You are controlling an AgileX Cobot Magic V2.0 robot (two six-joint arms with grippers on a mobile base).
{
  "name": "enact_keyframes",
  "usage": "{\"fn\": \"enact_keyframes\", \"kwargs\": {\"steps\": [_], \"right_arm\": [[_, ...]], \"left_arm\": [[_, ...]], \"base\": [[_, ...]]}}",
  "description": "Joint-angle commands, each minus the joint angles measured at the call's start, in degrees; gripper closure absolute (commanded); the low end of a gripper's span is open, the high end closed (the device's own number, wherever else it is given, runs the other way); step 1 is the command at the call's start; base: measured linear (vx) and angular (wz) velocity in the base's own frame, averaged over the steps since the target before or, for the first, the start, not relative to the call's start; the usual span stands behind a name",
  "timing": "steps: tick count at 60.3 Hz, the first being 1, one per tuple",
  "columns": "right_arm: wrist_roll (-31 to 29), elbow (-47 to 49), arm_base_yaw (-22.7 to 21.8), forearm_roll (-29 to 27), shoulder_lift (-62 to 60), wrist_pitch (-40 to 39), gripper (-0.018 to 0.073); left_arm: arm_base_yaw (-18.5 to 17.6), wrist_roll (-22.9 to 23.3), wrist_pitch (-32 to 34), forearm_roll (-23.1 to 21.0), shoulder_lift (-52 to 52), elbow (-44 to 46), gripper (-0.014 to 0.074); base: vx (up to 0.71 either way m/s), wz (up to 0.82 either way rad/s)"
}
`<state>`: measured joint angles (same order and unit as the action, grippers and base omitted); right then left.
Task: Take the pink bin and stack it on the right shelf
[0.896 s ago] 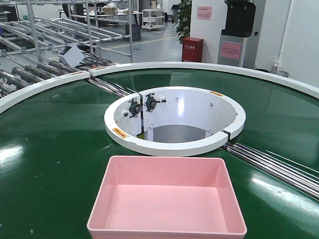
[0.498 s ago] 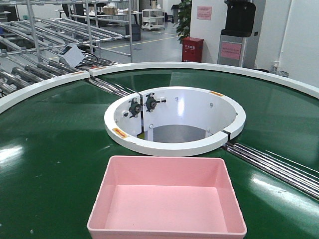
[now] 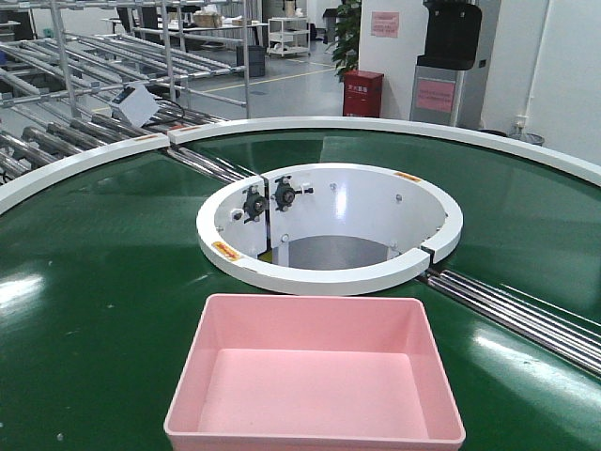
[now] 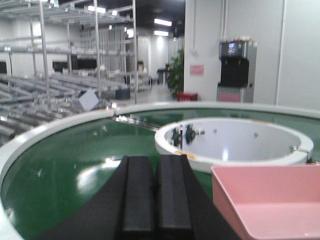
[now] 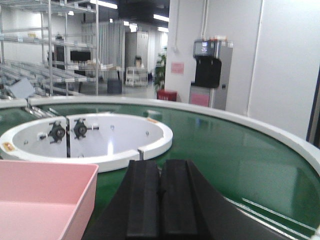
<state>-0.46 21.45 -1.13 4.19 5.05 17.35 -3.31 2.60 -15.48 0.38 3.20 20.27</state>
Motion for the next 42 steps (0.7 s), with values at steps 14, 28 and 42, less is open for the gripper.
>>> {"fn": "enact_keyframes", "kwargs": {"steps": [14,28,42], "right_arm": [[-0.4,14.7,0.0,0.0,22.5,18.8,0.0568],[-1.6,16.6,0.0,-1.7,33.5,21.6,0.0435],[-12.4,23.6,0.0,-11.3,43.4,28.2,-0.0003]], "left_arm": [[-0.1,0.8,-17.0,-0.4,17.8,13.0,0.0602],[-0.1,-4.2,-18.8,-0.4,26.2,13.3,0.0458],[-5.7,-12.5,-22.5,-4.9,38.0,17.5,0.0131]], "base": [[0.0,0.0],[0.0,0.0],[0.0,0.0]]}}
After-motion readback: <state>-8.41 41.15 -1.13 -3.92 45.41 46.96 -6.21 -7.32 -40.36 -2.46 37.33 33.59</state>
